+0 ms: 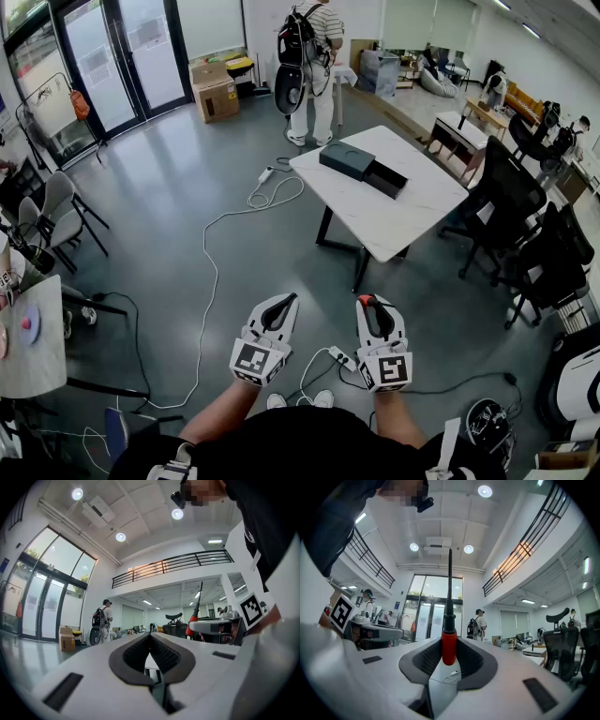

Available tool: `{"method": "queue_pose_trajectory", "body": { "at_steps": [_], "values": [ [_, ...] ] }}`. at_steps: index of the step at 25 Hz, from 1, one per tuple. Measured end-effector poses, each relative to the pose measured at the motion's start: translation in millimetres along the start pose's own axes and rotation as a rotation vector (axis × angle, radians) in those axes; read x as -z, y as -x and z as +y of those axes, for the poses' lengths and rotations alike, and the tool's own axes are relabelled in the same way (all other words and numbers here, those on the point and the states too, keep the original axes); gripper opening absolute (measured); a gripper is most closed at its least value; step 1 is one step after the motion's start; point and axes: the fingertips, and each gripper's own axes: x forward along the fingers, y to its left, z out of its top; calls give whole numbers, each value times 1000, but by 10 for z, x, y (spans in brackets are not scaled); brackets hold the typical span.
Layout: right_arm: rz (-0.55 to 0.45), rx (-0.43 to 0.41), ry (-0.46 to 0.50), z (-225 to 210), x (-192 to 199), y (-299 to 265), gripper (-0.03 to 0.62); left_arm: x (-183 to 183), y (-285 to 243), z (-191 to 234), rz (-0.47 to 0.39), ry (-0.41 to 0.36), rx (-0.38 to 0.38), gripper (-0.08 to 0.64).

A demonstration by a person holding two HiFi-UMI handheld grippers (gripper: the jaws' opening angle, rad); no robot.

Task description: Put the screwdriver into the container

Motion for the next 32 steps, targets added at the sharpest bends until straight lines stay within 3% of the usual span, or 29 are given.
{"method": "queue_pose_trajectory", "body": {
  "at_steps": [13, 24, 32],
  "values": [
    [19, -3, 12, 431, 53, -189, 112, 71, 339, 423, 6, 9, -28, 6],
    [24, -10, -59, 1034, 81, -279, 110, 251, 853, 807, 23, 50, -24, 6],
    [45, 0, -78, 1027, 221, -525, 110, 378, 756, 1020, 42, 58, -12, 6]
  ]
}}
